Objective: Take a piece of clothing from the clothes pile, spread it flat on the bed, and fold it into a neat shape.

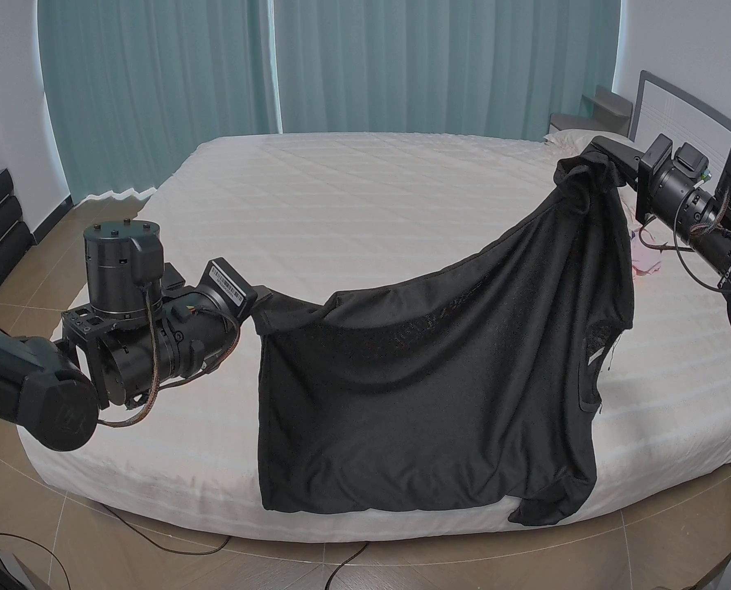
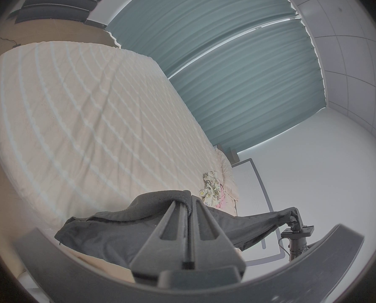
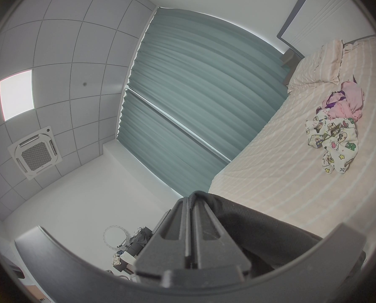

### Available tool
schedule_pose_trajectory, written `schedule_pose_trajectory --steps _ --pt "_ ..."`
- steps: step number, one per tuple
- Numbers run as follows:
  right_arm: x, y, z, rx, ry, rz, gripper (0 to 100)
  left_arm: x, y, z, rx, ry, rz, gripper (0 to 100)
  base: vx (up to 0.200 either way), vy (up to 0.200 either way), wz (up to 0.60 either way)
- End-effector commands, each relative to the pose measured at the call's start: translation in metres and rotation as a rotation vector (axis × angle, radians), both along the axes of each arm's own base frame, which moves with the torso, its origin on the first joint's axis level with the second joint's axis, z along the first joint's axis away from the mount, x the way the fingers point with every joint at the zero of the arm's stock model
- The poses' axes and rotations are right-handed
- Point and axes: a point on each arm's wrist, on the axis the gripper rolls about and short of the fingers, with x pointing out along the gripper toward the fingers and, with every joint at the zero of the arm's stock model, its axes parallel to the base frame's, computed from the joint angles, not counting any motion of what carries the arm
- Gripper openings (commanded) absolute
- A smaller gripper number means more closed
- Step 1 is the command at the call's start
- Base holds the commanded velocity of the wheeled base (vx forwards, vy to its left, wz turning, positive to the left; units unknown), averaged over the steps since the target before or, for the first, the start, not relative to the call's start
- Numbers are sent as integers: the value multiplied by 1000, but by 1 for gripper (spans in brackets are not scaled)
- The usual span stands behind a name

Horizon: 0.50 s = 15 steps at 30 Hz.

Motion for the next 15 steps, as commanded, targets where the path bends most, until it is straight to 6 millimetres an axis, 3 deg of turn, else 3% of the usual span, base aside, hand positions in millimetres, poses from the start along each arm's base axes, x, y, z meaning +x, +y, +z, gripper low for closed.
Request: schedule_pose_trajectory --steps 1,15 --pt "0 -1 2 1 -6 -2 0 2 -2 -3 1 9 -1 0 0 -200 0" --pt "-3 -17 3 2 -9 -54 0 -3 -1 -2 5 10 3 0 0 -200 0"
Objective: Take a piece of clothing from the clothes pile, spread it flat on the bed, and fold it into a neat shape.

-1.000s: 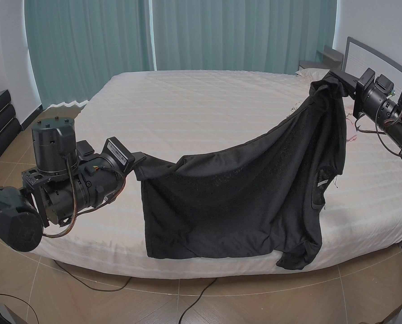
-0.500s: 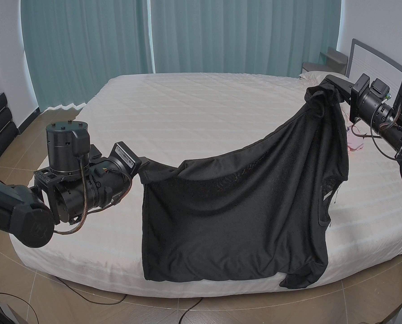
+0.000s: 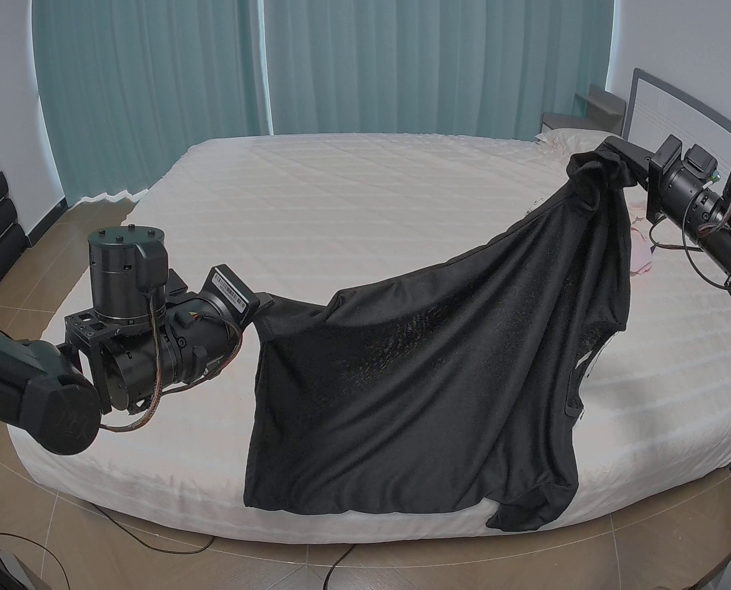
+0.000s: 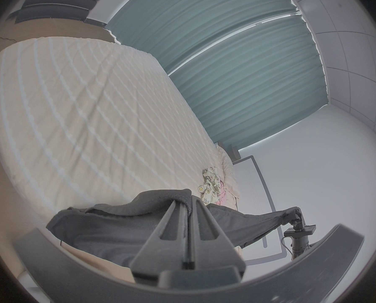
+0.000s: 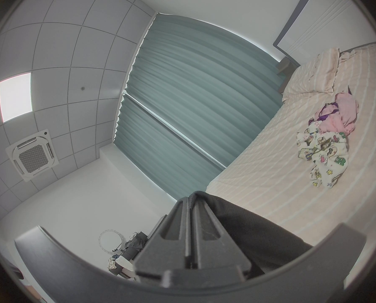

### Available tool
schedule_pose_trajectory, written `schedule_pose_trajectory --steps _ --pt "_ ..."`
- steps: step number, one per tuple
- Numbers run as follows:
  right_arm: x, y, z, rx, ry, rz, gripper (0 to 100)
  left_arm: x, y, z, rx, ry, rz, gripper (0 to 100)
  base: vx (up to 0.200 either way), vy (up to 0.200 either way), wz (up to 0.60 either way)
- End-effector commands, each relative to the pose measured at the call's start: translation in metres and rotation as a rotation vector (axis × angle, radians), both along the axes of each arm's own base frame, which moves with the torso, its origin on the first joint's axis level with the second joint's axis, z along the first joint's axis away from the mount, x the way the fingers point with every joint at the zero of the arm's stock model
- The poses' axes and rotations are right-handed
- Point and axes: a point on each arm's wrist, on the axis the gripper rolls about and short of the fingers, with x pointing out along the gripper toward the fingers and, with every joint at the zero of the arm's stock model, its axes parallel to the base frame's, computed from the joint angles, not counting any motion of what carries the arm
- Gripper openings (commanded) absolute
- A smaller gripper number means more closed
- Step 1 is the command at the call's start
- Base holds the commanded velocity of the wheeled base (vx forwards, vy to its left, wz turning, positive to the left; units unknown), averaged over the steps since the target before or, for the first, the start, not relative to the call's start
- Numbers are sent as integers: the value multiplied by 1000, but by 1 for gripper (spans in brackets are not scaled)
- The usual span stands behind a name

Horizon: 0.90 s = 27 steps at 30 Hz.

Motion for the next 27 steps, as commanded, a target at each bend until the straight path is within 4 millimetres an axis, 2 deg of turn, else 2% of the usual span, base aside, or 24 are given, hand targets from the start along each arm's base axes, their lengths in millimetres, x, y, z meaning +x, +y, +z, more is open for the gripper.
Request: schedule_pose_trajectory --steps 1,8,15,20,27 --pt "-2 -2 2 0 -6 -7 0 -2 1 3 -4 -8 0 0 0 -200 0" --pt "-8 -3 8 1 -26 -4 0 -7 4 11 -13 -34 4 0 0 -200 0" --pt "-1 8 -7 -10 22 23 0 -6 7 4 2 -9 16 0 0 0 0" --pt "11 9 -17 -13 47 21 0 0 19 5 10 -19 68 0 0 0 0" --pt "18 16 -17 -14 44 38 0 6 39 9 70 -52 129 0 0 0 0"
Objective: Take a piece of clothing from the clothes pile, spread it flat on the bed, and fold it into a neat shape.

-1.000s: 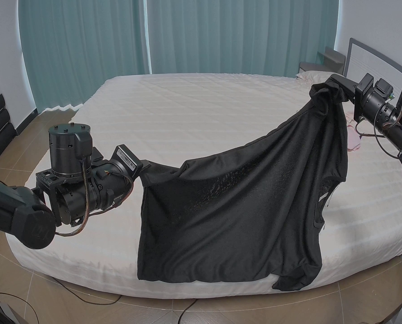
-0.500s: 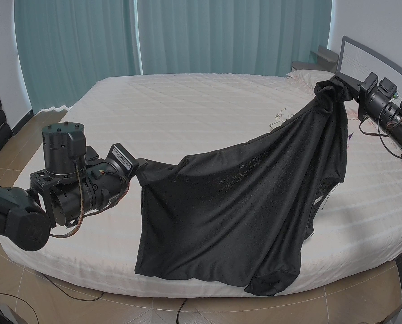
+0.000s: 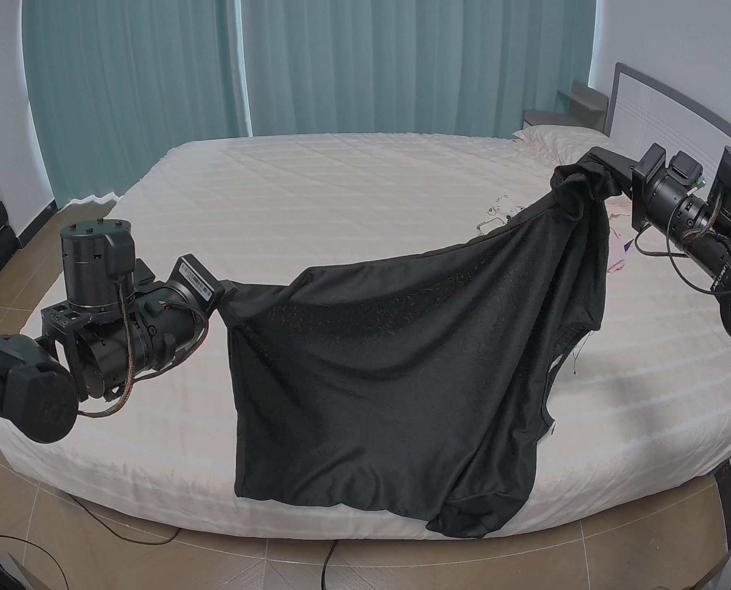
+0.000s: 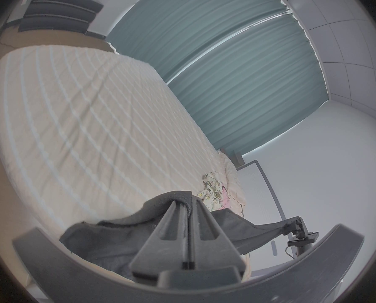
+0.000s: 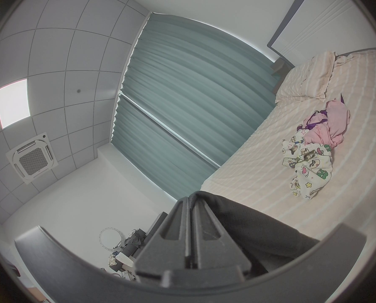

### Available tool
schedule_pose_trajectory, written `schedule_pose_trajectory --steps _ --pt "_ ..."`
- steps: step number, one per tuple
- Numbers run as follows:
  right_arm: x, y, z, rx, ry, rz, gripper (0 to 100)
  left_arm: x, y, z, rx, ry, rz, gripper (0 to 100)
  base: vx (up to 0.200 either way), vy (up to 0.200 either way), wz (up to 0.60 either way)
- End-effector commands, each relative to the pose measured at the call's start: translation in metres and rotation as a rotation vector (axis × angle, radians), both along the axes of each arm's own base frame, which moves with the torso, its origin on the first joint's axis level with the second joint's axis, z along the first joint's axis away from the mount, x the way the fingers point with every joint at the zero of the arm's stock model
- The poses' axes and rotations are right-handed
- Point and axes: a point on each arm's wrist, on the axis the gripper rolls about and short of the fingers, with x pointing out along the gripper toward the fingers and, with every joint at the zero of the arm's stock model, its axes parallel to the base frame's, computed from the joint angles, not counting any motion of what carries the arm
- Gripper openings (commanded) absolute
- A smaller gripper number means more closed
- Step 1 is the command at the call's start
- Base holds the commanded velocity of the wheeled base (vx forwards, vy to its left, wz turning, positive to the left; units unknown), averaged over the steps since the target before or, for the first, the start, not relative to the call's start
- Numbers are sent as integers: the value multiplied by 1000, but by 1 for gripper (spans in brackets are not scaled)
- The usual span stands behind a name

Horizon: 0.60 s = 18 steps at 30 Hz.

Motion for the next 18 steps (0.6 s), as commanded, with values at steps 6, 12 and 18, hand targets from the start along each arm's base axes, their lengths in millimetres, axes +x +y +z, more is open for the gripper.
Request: schedule_pose_trajectory --steps 6,12,18 --pt "15 14 -8 -17 5 29 0 1 24 11 25 -46 81 0 0 0 0" --pt "21 25 -2 -15 -16 57 0 -5 36 24 71 -94 104 0 0 0 0" --pt "28 31 3 -11 -36 70 0 -10 45 32 84 -120 130 0 0 0 0"
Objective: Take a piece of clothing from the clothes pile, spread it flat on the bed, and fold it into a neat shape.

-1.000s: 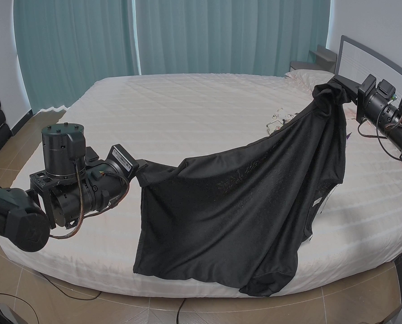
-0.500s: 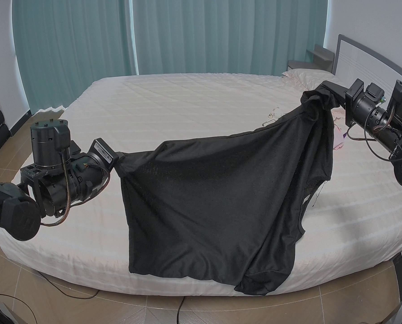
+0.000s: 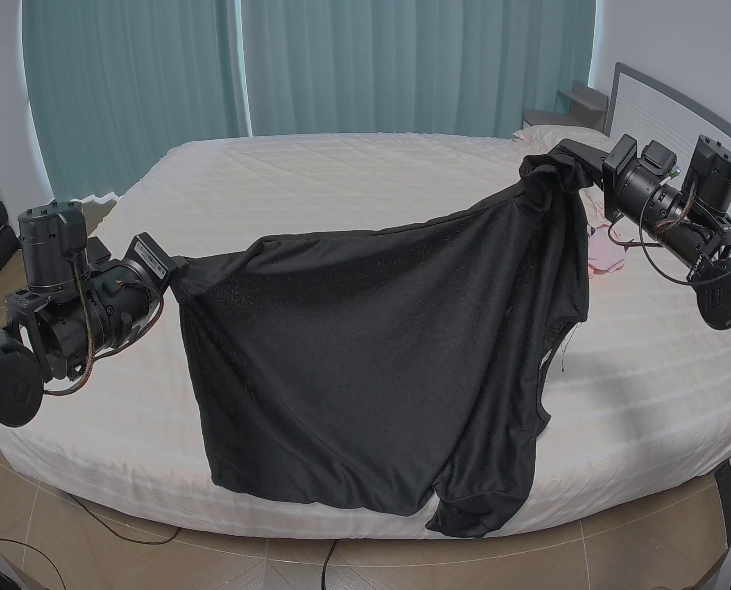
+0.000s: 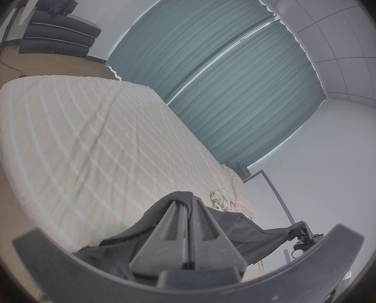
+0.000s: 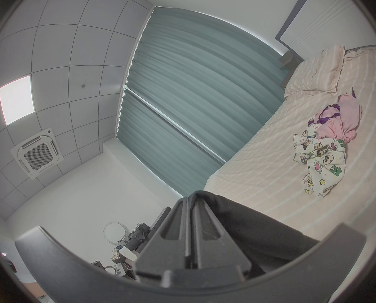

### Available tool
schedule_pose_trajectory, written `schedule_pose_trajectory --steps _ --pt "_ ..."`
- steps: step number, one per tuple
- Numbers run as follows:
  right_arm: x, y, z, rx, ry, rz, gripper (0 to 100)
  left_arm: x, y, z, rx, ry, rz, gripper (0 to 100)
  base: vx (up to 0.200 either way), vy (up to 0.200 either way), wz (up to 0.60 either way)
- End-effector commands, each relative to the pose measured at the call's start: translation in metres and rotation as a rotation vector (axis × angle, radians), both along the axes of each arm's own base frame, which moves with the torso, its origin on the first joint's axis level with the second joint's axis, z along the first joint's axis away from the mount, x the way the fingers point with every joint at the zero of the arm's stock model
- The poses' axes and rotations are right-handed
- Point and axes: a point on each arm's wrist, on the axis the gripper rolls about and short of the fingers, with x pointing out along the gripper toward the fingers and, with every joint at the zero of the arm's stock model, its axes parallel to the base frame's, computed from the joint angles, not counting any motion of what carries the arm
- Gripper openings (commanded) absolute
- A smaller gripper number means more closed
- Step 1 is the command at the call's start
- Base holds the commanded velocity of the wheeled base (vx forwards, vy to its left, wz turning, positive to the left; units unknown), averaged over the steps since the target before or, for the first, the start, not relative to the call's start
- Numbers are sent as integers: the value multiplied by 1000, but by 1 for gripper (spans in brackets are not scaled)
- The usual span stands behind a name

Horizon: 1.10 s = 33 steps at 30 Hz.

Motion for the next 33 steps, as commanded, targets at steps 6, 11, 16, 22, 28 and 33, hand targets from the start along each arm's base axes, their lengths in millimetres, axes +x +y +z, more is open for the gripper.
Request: schedule_pose_trajectory --steps 6,11,16,22,28,33 --pt "17 9 -10 -3 19 16 0 -21 16 22 -5 -42 40 0 0 0 0" --pt "17 31 -8 -2 7 74 0 -22 26 25 -6 -45 75 0 0 0 0" --pt "14 44 14 13 -61 109 0 -20 28 20 -3 -29 82 0 0 0 0" --pt "20 49 13 -15 -33 105 0 -1 26 -1 9 47 81 0 0 0 0" --pt "36 47 -4 -25 5 60 0 19 23 -16 16 81 82 0 0 0 0" --pt "48 50 -22 -35 45 60 0 40 19 -27 9 76 74 0 0 0 0"
